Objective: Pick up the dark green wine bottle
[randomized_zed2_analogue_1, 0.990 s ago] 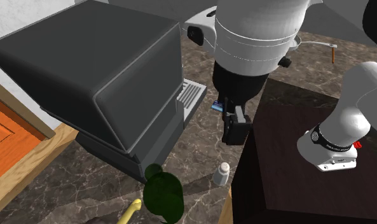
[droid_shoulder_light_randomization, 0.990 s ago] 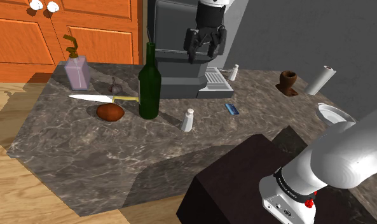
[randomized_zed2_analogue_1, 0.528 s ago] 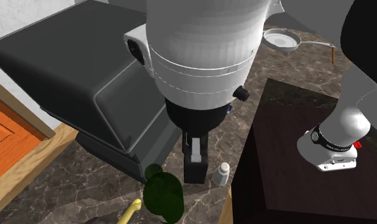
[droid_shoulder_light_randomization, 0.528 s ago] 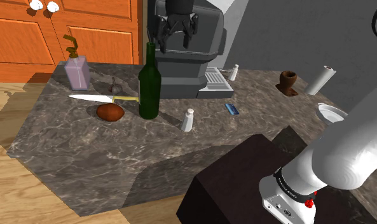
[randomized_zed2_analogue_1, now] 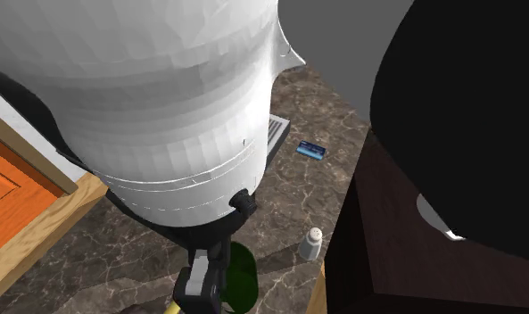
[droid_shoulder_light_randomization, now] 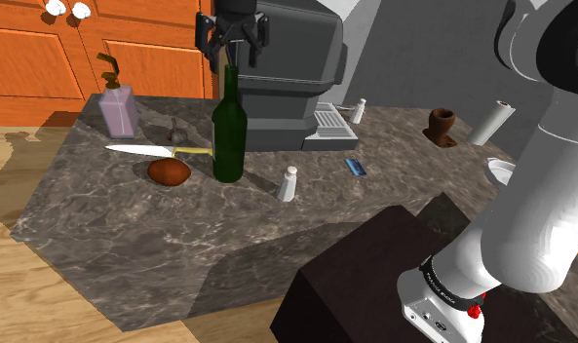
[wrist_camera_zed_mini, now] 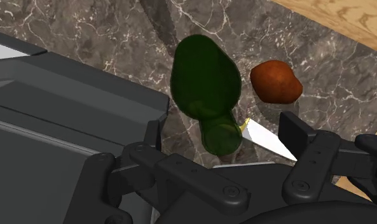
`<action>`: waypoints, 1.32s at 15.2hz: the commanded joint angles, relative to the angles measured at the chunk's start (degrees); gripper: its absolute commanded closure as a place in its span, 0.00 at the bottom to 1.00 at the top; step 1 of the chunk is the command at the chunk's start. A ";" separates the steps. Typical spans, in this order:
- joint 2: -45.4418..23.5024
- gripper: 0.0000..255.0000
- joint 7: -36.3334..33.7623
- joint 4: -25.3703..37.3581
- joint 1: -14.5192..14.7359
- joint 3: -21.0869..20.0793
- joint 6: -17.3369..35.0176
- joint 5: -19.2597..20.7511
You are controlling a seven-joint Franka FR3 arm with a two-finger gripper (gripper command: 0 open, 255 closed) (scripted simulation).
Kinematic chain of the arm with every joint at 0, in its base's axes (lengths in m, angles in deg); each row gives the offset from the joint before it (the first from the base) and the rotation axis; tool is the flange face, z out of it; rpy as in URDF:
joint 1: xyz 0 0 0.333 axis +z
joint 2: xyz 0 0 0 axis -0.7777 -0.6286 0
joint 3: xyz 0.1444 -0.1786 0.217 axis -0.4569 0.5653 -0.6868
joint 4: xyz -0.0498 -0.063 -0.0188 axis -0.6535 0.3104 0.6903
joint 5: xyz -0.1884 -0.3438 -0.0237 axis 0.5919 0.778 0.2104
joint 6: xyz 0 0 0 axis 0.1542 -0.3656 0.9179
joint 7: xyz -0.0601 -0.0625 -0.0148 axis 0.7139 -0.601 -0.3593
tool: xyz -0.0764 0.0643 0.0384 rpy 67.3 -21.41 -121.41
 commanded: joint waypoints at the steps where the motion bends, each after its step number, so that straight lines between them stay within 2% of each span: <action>1: 0.07 0.00 -0.25 -1.70 -0.06 0.00 1.67 -0.01; 6: 0.54 0.00 -0.37 -5.12 -0.40 0.07 4.64 -0.15; 7: 0.50 1.00 -0.35 -5.10 -0.41 0.08 4.67 -0.14; 16: 0.53 1.00 -0.38 -5.11 -0.40 0.07 4.64 -0.15; 20: 0.00 1.00 -0.24 -1.27 -0.02 -0.01 1.31 0.01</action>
